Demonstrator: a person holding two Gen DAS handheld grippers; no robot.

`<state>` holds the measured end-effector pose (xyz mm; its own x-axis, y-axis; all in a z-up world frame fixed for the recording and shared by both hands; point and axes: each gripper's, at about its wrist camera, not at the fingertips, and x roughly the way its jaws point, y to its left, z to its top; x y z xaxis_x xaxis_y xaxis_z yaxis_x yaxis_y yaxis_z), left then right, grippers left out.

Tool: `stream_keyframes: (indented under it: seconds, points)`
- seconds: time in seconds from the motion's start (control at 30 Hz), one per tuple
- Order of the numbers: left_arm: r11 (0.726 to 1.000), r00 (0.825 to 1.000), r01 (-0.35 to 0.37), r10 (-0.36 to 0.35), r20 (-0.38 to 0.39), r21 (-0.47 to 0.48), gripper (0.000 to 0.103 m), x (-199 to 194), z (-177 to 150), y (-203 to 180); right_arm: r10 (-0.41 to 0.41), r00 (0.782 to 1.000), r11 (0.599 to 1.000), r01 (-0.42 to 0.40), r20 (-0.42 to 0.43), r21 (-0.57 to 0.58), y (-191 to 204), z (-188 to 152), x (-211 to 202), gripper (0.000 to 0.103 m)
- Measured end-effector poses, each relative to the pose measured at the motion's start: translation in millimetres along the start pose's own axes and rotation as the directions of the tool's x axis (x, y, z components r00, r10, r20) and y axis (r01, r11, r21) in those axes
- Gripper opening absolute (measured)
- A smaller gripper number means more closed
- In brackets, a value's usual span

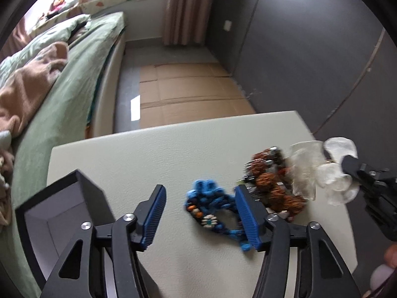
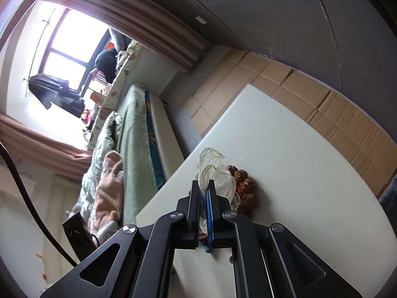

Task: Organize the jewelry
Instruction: 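Grasp and lift the blue beaded bracelet with the left tool while the right tool holds the pouch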

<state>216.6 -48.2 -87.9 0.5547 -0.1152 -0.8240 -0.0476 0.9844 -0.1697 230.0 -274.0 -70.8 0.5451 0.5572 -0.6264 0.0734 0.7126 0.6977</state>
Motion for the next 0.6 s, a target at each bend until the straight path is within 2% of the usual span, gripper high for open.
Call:
stream_keyframes:
  seconds: [0.1,0.2,0.33,0.47,0.57,0.6]
  points:
    - [0.999,0.999,0.040,-0.040,0.010,0.016,0.059,-0.6,2.5,-5.6,0.002,1.000,1.000,-0.002,0.001,-0.005,2.7,1.7,0.6,0.006]
    - [0.999,0.998,0.023,-0.025,-0.054,-0.035,0.057,15.3,0.2,2.3,-0.001,1.000,1.000,0.001,-0.005,-0.003,1.6,2.3,2.6,0.006]
    - [0.997,0.998,0.024,-0.029,-0.062,-0.080,0.057,13.5,1.1,11.2,-0.010,1.000,1.000,0.010,-0.013,0.000,-0.2,2.4,4.7,0.006]
    - [0.995,0.994,-0.044,0.035,-0.106,-0.089,0.057,19.8,-1.9,20.9,-0.011,1.000,1.000,0.011,-0.018,0.008,-0.9,3.0,5.3,0.006]
    - [0.991,0.989,0.010,-0.029,-0.142,-0.133,0.056,28.7,-5.5,23.8,-0.009,1.000,1.000,0.009,-0.022,0.010,-0.8,1.7,5.4,0.006]
    - [0.993,0.992,-0.002,-0.013,-0.126,-0.116,0.050,27.4,-5.9,21.4,-0.008,1.000,1.000,0.008,-0.023,0.010,-0.3,1.5,5.5,0.006]
